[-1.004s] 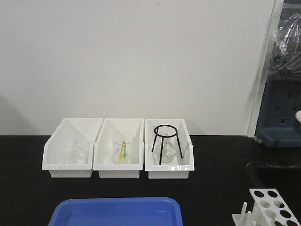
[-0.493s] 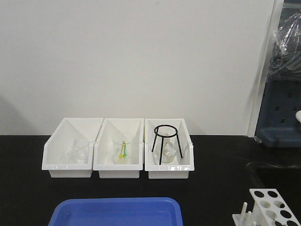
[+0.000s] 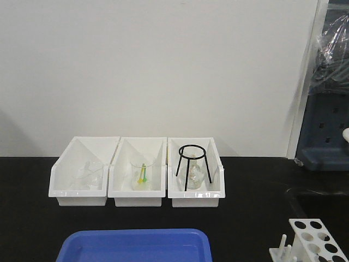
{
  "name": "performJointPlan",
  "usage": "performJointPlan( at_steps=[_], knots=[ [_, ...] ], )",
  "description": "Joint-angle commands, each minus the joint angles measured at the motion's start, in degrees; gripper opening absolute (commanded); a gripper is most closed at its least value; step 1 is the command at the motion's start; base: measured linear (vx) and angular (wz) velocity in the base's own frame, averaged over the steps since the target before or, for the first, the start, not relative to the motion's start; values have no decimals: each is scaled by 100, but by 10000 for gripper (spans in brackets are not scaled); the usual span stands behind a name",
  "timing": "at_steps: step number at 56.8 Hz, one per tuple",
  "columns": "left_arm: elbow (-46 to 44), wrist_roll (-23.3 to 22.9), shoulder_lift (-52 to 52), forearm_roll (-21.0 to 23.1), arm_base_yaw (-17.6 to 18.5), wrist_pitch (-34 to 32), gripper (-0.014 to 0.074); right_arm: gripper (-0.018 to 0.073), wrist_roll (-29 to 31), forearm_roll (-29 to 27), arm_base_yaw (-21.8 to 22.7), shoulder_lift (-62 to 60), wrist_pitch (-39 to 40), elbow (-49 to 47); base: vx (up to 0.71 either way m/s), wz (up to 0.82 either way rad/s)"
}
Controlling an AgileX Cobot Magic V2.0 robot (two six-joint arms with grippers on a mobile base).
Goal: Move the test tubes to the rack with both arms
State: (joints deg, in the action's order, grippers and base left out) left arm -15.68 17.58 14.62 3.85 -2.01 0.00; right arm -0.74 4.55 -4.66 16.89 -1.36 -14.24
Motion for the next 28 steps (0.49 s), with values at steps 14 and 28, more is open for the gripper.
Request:
performJointPlan(
  at_steps=[14, 28],
  knots=[
    [-197, 146, 1217, 40, 18, 291, 314, 150, -10, -16, 13, 1231, 1089, -207, 0, 0],
    [-186, 146, 1840, 40, 18, 307, 619, 389, -6, -16, 13, 1661, 1090, -207, 0, 0]
  ],
)
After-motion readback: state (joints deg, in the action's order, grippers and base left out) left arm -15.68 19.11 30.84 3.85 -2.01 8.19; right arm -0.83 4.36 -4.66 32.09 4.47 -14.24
